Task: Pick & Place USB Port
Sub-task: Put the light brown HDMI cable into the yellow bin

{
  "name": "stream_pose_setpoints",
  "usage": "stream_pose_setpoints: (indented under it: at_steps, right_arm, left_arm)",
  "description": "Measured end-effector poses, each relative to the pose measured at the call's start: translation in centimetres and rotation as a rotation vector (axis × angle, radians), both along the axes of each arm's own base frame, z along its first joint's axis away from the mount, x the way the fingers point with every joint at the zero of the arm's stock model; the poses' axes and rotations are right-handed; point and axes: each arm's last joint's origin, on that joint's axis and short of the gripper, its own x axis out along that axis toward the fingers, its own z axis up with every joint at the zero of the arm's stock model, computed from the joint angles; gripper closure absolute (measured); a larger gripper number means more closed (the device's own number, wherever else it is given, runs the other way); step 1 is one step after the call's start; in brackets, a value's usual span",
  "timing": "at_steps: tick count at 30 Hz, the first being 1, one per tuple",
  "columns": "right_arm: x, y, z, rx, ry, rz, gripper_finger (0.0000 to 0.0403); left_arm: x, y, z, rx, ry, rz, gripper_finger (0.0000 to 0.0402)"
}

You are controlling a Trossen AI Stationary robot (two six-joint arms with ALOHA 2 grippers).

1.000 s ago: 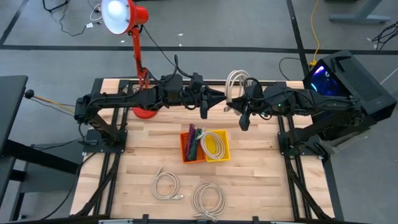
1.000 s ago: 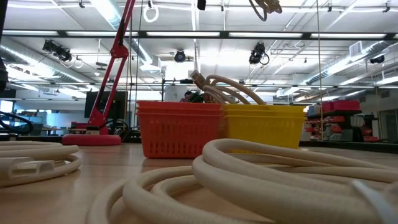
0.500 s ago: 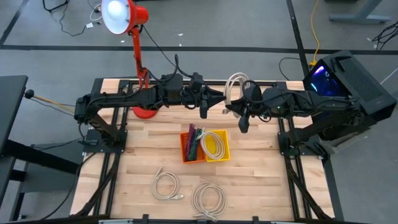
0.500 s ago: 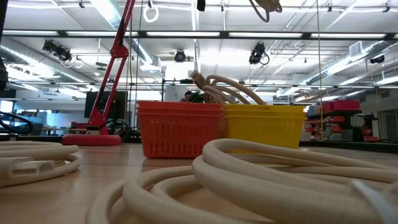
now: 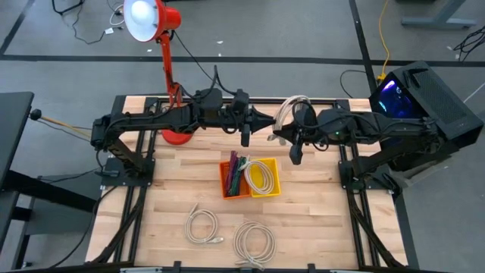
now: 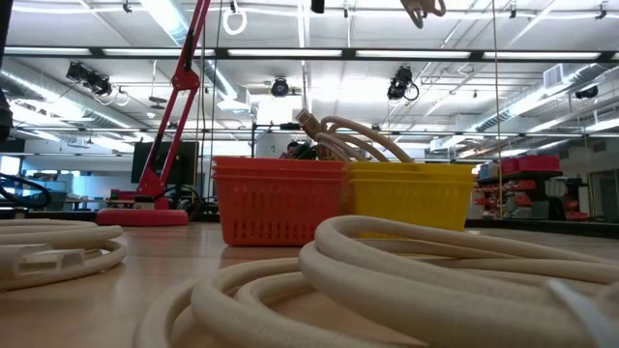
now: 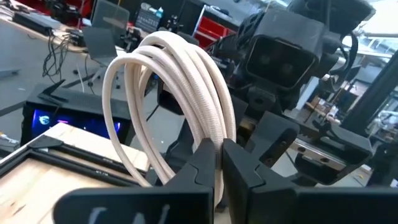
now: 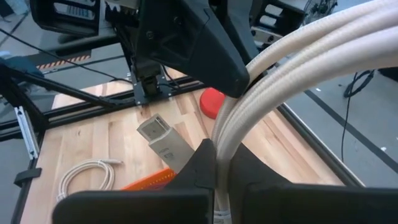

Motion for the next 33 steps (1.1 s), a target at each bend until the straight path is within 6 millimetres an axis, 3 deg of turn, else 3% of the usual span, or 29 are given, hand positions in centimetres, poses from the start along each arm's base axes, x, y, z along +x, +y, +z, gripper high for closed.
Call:
stream_pose_setpoints:
  at_steps: [7, 15, 20, 25, 33]
  right_arm:
    - [0.0, 0.0, -0.3, 0.048, 0.015, 0.000, 0.0390]
    - [-0.2, 0.3, -0.6, 0.078, 0.049, 0.028, 0.0293]
    - [-0.4, 0.2, -1.0, 0.059, 0.093, 0.002, 0.0253]
    - [-1.9, -0.4, -1.0, 0.022, 0.153, -0.055, 0.0237]
    - [-5.2, -2.2, 0.6, -0.079, 0.115, -0.204, 0.0236]
  left_arm:
    - [0.0, 0.0, -0.4, 0.013, 0.044, 0.065, 0.0390]
    - [-0.1, 1.1, -1.0, 0.046, 0.108, 0.143, 0.0390]
    - [-0.3, 2.0, -1.3, 0.048, 0.146, 0.183, 0.0391]
    - [-0.6, 2.5, -2.4, 0.045, 0.271, 0.243, 0.0391]
    - [-0.5, 1.7, -2.6, -0.022, 0.272, 0.194, 0.0391]
